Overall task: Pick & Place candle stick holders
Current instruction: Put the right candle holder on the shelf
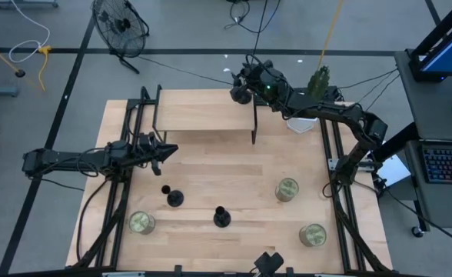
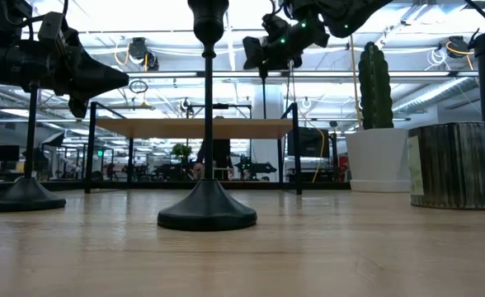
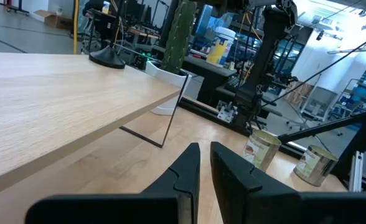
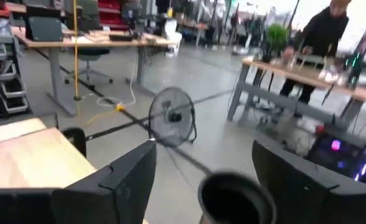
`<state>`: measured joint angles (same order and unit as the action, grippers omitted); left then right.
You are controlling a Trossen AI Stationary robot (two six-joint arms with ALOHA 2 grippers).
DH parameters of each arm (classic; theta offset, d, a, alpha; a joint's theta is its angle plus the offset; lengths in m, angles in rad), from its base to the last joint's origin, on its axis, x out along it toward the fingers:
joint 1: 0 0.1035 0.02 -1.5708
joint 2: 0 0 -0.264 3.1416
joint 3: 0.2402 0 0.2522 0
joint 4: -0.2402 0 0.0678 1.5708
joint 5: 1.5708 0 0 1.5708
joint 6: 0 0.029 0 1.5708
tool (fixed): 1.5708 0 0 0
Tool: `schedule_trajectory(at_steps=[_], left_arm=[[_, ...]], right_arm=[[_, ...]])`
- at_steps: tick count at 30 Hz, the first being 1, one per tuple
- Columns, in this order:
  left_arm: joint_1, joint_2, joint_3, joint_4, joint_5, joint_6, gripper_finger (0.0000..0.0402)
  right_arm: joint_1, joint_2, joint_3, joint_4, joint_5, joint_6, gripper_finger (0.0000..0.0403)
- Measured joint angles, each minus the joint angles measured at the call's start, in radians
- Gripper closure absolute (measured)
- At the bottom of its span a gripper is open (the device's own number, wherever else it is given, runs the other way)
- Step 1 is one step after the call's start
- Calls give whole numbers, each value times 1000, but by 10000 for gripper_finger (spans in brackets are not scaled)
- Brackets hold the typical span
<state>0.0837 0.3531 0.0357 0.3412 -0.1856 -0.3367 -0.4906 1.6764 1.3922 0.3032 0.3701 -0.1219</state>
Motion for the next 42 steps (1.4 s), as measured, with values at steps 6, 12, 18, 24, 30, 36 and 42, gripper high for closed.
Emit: schedule_trajectory(at_steps=[6,12,18,24,30,36,42], left_arm=[[0,0,0,0,0,0,360],[0,0,0,0,0,0,360],[0,0,0,0,0,0,360],[0,0,0,0,0,0,360],[0,0,0,0,0,0,360],[0,0,0,0,0,35,360],[0,0,0,0,0,92,360]], right_arm=[[2,-4,0,29,6,-24,126],[23,-25,-2,69,120,-157,120],[95,-118,-2,81,125,-226,123],[205,-256,0,-147,76,-137,130],[309,-377,0,-434,-80,-39,137],[395,-428,0,-606,-328,115,140],[485,-410,0,-695,-382,156,140]])
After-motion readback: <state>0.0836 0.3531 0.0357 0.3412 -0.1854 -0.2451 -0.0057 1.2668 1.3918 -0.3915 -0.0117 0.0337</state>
